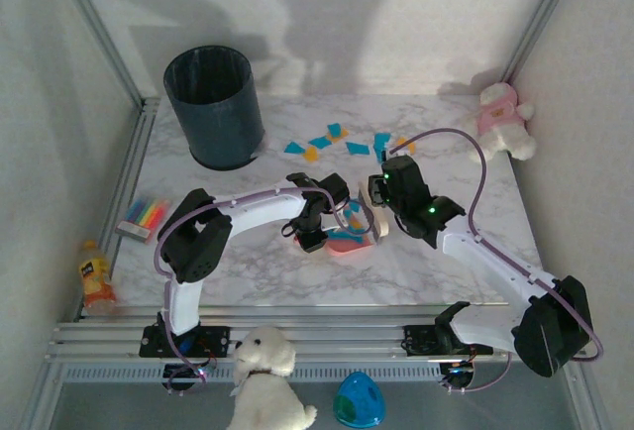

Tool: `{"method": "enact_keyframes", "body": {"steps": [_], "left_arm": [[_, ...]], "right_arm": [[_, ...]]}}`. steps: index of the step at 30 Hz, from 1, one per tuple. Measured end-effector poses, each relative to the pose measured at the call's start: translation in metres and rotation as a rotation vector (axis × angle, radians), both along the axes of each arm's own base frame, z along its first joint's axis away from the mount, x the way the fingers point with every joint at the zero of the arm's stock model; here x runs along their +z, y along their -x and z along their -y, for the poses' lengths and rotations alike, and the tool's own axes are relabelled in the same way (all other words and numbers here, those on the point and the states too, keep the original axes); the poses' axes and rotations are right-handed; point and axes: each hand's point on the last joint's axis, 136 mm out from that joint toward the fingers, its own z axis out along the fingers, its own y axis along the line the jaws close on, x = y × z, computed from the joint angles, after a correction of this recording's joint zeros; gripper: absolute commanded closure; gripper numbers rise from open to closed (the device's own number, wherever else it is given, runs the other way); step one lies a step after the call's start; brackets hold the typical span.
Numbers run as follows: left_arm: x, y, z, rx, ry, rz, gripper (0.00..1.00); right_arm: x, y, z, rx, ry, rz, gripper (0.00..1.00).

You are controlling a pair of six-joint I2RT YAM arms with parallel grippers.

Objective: Sweep away the paper scraps from the table

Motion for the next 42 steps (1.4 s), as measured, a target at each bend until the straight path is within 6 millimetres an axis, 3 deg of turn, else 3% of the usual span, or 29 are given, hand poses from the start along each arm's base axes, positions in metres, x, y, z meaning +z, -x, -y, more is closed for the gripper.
{"method": "enact_keyframes", "body": {"steps": [8, 21, 32, 42], "left_arm": [[0.0, 0.0, 0.0, 0.0, 0.0, 0.0, 1.0], [0.0, 0.0, 0.0, 0.001, 0.0, 0.0, 1.0], [0.003, -0.004, 0.003, 0.006, 0.019, 0.017, 1.0], [0.013, -0.01, 0.006, 0.023, 0.056, 0.049, 1.0]], "right_arm": [[-0.019, -0.002, 0.009, -0.041, 0.075, -0.049, 1.0], [-0.02, 0.002, -0.012, 0.013, -0.034, -0.093, 1.0], [0.003, 0.007, -0.011, 0.02, -0.085, -0.043, 1.0], [0.025, 0.012, 0.011, -0.049, -0.063, 0.03, 1.0]]}}
